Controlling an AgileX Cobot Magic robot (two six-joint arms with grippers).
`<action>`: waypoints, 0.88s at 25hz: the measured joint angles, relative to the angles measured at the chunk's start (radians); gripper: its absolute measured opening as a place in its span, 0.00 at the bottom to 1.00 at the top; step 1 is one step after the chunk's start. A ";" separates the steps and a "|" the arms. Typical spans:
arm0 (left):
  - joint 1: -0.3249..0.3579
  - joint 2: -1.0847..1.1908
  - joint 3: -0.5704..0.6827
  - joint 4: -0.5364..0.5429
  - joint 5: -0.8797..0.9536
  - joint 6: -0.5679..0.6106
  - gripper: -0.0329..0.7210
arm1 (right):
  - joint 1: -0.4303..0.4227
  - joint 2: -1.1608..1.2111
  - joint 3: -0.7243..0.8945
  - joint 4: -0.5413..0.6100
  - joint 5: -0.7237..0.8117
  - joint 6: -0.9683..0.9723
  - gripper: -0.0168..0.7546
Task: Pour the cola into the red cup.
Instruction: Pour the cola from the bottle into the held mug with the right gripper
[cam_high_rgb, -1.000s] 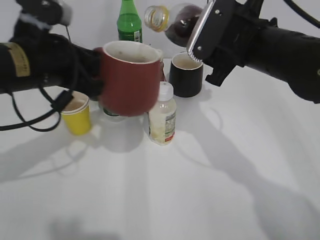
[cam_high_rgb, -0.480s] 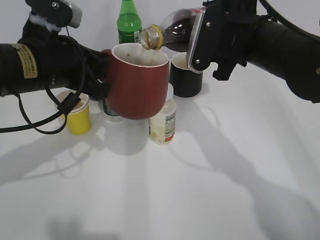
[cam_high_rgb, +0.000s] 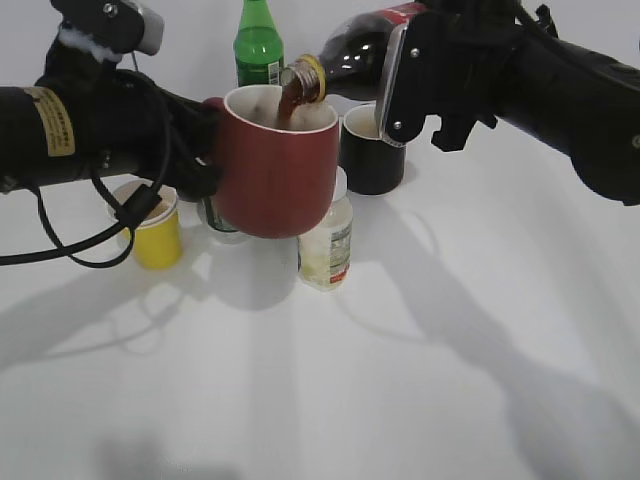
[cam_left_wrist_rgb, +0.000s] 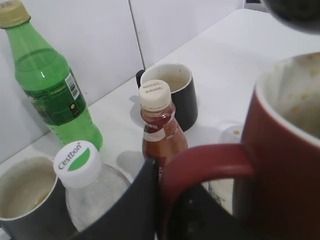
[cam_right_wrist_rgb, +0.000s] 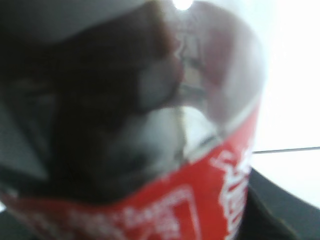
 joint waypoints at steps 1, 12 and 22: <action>0.000 0.000 0.000 0.000 -0.001 0.000 0.10 | 0.000 0.000 0.000 0.000 0.000 -0.001 0.62; 0.000 0.000 0.000 0.001 -0.005 0.000 0.10 | 0.000 0.000 0.000 0.012 -0.005 -0.007 0.62; 0.023 0.000 0.000 -0.013 -0.131 0.008 0.10 | 0.000 0.000 -0.002 0.054 0.110 0.221 0.62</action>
